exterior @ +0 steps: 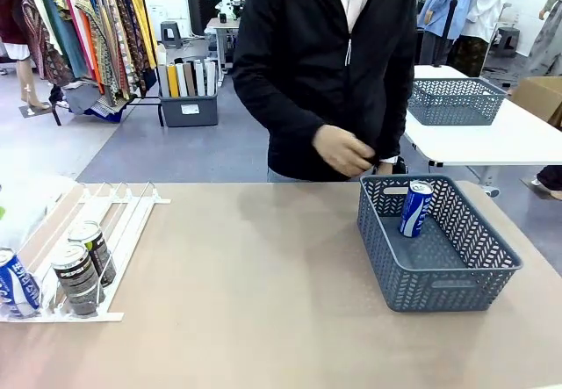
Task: Retrieve and store the cans from the dispenser.
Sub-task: Pick up the last remaining can from one row of the Automatic Can Dispenser and place it in the middle of the table.
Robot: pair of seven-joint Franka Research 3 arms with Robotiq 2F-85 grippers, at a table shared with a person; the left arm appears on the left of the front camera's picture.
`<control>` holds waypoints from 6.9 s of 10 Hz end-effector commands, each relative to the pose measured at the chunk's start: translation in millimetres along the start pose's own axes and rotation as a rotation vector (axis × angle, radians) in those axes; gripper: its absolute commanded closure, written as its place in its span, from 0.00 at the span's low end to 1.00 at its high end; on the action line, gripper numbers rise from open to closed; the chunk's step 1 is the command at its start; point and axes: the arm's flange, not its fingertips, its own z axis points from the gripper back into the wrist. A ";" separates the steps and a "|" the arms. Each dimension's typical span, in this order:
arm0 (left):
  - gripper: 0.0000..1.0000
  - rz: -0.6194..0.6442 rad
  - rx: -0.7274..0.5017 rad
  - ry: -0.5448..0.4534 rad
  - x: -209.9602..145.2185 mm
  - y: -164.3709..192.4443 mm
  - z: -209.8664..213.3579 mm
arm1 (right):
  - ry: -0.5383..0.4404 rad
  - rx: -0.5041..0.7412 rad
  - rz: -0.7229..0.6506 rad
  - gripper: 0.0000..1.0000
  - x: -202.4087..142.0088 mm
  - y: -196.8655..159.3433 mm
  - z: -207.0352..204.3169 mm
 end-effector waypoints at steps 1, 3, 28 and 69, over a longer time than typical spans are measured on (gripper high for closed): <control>0.00 0.080 -0.128 -0.048 -3.9 15.5 14.0 | -0.011 0.020 0.025 0.00 2.0 0.9 -1.7; 0.00 0.080 -0.128 -0.048 -3.9 15.5 14.0 | -0.011 0.020 0.025 0.00 2.0 0.9 -1.7; 1.00 0.097 0.048 0.238 -13.1 1.0 -119.1 | -0.011 0.020 0.025 0.00 2.0 0.9 -1.7; 0.00 -0.841 -0.038 0.195 37.2 -455.7 -140.4 | -0.011 0.020 0.025 0.00 2.0 0.9 -1.7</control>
